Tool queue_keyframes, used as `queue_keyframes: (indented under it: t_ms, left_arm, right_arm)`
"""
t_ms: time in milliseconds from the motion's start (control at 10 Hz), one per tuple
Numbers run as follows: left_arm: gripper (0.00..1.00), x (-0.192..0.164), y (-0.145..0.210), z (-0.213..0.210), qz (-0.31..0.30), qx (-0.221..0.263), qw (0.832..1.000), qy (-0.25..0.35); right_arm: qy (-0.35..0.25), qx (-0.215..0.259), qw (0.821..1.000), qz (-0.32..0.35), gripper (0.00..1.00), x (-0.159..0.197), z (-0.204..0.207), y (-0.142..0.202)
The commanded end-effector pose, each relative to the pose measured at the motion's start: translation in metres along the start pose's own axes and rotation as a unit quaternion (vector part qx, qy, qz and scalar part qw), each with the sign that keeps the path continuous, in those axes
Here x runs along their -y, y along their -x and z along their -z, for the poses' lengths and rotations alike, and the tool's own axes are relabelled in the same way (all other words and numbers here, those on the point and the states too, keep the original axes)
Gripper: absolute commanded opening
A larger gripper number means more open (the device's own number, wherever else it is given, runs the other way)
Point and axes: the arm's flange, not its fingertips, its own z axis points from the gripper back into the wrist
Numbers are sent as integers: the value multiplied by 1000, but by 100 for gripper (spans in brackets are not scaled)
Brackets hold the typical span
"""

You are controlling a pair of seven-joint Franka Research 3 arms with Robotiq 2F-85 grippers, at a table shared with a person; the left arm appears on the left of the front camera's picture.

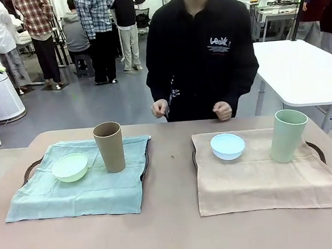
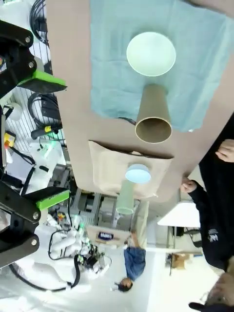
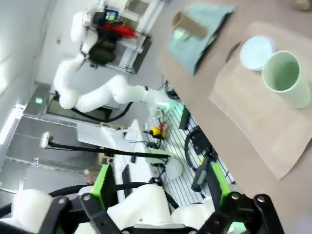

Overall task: Set up a tray with a mat and arrange the tableware.
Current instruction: Place the Picnic Bowl and Reusable plastic cup back onto the Handle tray in front of the human's position.

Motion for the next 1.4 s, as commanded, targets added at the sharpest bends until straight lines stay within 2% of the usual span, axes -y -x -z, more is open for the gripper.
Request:
queue_keyframes:
  t_ms: [0,100,200,300,400,500,600,700,800,900,1300]
  left_arm:
    - [100,-10,2,-8,-9,3,1000,18]
    - [100,-12,-5,-15,-10,-25,989,146]
    - [100,-24,-11,-19,-16,-29,973,229]
    - [100,-34,-20,-25,-29,-40,960,274]
    - [100,-38,-30,-17,-37,-78,949,302]
    - [100,-40,-39,-13,-53,-138,944,295]
    - [100,-40,-46,-9,-56,-177,943,275]
    - [100,-38,-55,-4,-45,-214,948,232]
    - [100,-35,-57,2,-10,-226,956,185]
    - [100,-44,-35,6,-58,-174,938,293]
    - [100,-44,-35,6,-58,-174,938,293]
  right_arm:
    - [-21,18,1000,-3,100,2,-7,8]
    - [-99,90,991,23,100,13,-4,6]
    - [-119,181,975,57,100,29,-8,8]
    - [-120,253,955,95,100,41,-11,8]
    - [-102,308,938,125,100,53,-13,6]
    - [-121,308,930,158,100,59,-5,7]
    - [-128,308,927,171,100,60,1,9]
    - [-150,294,925,188,100,58,8,10]
    - [-182,236,938,179,100,53,12,10]
    - [-126,297,930,176,100,76,-11,16]
    - [-126,297,930,176,100,76,-11,16]
